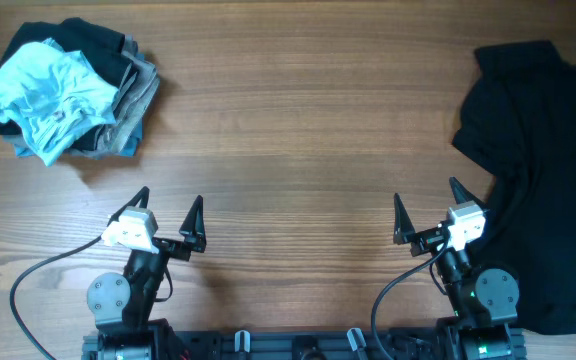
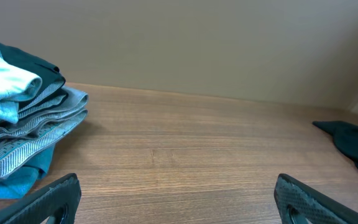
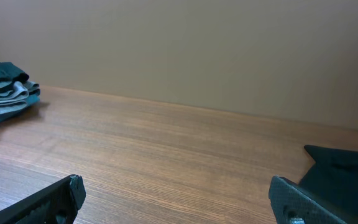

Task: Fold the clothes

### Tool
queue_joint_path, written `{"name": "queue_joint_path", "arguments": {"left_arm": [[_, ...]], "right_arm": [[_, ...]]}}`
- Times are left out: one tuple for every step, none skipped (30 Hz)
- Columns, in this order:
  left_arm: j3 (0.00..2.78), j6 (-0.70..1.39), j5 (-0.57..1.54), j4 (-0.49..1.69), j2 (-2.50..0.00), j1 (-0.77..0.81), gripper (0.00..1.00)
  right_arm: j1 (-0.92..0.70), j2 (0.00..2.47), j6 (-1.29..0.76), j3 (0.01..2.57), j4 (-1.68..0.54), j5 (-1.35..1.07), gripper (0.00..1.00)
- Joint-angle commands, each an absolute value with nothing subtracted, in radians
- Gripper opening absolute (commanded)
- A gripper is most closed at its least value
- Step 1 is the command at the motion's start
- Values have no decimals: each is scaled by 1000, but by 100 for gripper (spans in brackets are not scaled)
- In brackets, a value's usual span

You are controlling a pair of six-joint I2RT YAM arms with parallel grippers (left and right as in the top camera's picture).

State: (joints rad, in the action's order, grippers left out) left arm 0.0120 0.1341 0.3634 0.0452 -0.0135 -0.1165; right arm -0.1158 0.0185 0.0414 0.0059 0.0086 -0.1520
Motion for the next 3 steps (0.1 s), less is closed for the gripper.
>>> {"name": "queue_joint_path", "arguments": {"left_arm": [[6,139,357,45,-5,-111,100],[6,139,358,45,-5,-111,100],[6,139,358,44,-5,-111,100]], "right_arm": [[-113,14,25,5,13,-156,100],[-113,14,26,5,13,-156,100],[-113,14,26,5,13,-156,100]]}}
